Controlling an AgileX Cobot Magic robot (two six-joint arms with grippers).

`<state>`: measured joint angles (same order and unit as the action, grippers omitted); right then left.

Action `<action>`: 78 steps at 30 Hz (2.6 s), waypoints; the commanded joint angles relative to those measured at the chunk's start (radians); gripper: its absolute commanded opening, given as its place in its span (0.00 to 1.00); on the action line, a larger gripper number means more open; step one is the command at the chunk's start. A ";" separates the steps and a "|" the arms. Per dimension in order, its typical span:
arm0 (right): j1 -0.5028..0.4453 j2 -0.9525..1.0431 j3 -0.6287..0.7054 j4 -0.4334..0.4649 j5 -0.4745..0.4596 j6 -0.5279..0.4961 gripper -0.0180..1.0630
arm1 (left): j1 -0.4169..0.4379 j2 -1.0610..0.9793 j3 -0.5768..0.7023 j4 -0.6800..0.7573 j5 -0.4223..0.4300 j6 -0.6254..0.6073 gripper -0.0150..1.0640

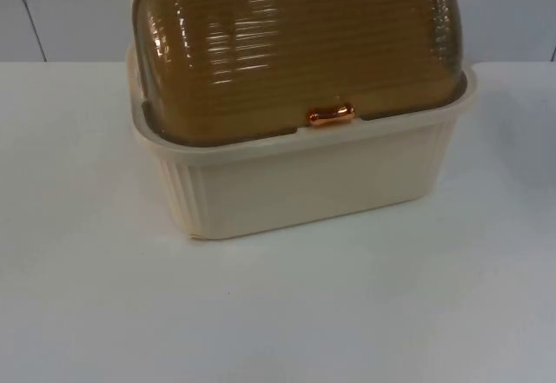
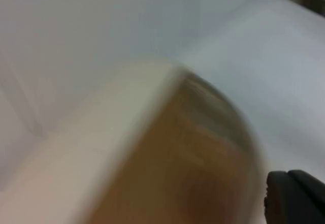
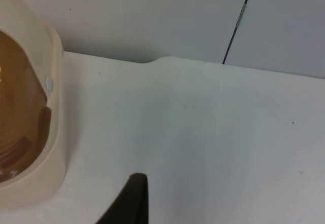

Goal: Open the box lid with the left hand, place the block into the box with the right hand, then close the box lid with the left hand.

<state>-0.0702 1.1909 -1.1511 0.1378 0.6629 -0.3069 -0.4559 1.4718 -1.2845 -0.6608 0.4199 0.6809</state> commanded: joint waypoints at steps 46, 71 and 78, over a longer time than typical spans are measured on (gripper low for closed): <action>-0.004 -0.010 -0.004 0.005 0.020 0.013 0.99 | 0.489 -0.050 0.004 0.008 0.113 -0.127 0.97; -0.004 -0.172 0.096 -0.138 0.036 0.264 0.99 | 0.489 -0.109 0.105 0.050 0.185 -0.130 0.97; -0.004 -0.495 0.307 -0.274 -0.046 0.368 0.99 | 0.489 -0.487 0.386 0.077 -0.002 -0.076 0.97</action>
<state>-0.0702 0.7419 -0.8492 -0.1171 0.6570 0.0534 0.0360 1.0382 -0.9153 -0.5795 0.4564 0.5875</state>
